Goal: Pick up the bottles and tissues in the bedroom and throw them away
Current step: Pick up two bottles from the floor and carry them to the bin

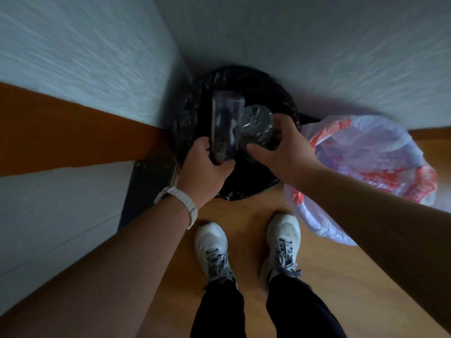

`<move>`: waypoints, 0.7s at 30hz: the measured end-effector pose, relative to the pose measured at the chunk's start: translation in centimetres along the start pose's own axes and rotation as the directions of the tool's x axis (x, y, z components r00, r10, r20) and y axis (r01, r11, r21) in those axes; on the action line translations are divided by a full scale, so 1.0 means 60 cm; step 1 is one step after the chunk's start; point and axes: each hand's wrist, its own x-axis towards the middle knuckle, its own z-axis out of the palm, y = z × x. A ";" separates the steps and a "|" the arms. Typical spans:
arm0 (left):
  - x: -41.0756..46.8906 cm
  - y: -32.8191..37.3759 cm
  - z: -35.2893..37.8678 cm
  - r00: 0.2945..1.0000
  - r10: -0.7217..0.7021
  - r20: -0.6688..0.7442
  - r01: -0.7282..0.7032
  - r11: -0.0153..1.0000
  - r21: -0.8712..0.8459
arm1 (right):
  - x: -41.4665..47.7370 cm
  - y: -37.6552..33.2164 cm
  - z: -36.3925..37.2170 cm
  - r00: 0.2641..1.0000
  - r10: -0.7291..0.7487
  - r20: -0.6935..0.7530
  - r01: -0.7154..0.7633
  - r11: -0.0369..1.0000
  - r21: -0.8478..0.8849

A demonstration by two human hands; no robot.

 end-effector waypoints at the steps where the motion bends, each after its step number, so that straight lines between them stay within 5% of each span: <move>1: -0.009 0.004 -0.004 1.000 -0.002 0.012 0.002 1.000 0.018 | -0.005 0.003 -0.001 1.000 0.002 0.005 -0.002 1.000 -0.001; 4: -0.049 0.024 -0.031 0.997 0.064 0.037 -0.068 0.989 0.130 | -0.032 -0.008 -0.021 1.000 -0.009 0.018 0.009 0.999 -0.030; 10: -0.124 0.090 -0.126 0.934 0.335 0.126 -0.358 0.865 0.351 | -0.098 -0.080 -0.103 0.969 -0.171 0.177 0.228 0.892 -0.390; 21: -0.305 0.273 -0.299 0.821 0.530 0.214 -0.528 0.561 0.637 | -0.325 -0.302 -0.262 0.942 -0.272 0.195 0.332 0.680 -0.654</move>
